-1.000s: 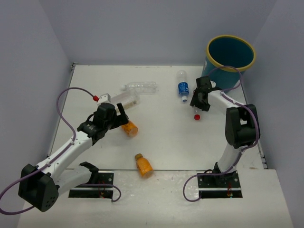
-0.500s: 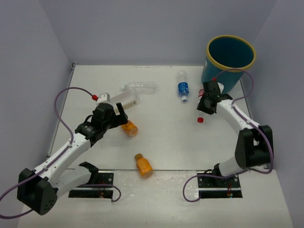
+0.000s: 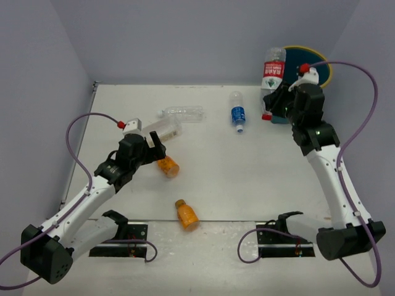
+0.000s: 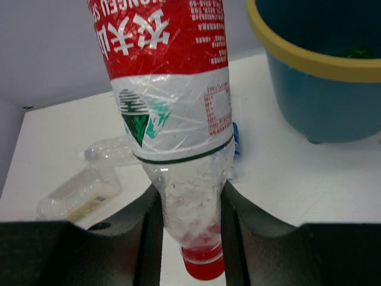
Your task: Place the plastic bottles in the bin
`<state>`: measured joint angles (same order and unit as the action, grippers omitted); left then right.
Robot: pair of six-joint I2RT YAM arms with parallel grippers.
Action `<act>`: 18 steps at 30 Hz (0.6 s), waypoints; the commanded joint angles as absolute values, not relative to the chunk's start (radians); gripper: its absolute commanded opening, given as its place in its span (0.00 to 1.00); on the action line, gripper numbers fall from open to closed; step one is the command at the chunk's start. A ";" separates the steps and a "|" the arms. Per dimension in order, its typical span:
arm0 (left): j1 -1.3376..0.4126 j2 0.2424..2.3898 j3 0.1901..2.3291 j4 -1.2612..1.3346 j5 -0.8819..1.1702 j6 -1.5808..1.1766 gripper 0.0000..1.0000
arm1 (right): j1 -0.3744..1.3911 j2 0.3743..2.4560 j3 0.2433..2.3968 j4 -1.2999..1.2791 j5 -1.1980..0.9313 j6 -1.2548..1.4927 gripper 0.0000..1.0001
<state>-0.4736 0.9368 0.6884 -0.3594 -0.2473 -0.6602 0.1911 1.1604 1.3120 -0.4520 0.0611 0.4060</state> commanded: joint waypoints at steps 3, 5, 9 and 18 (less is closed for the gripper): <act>-0.477 0.937 0.733 -0.293 -0.286 -0.603 1.00 | 0.157 1.493 1.773 -0.297 0.361 0.453 0.07; -0.478 0.942 0.742 -0.288 -0.296 -0.584 1.00 | 0.150 1.596 1.858 -0.271 0.481 0.474 0.07; -0.479 0.957 0.756 -0.268 -0.311 -0.543 1.00 | 0.131 1.706 1.930 -0.118 0.630 0.488 0.09; -0.477 1.002 0.785 -0.232 -0.370 -0.492 1.00 | 0.081 1.809 1.940 -0.080 0.749 0.625 0.23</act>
